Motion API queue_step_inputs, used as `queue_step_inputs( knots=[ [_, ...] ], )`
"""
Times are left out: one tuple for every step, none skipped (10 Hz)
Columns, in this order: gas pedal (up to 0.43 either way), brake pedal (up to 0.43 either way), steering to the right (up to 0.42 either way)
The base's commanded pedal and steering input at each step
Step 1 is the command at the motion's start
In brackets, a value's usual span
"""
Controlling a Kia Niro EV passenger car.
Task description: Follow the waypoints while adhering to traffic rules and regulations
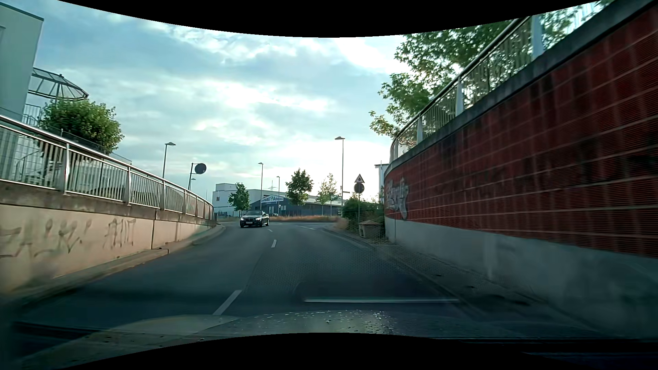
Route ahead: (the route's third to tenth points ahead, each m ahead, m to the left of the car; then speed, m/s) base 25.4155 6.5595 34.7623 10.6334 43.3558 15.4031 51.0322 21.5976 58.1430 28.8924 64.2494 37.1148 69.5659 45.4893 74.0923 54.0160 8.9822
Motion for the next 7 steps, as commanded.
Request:
queue_step_inputs(
  knots=[
    [0.157, 0.0, -0.068],
    [0.157, 0.0, -0.068],
    [0.157, 0.0, -0.068],
    [0.157, 0.0, -0.068],
    [0.157, 0.0, -0.068],
    [0.157, 0.0, -0.068],
    [0.157, 0.0, -0.068]
  ],
)
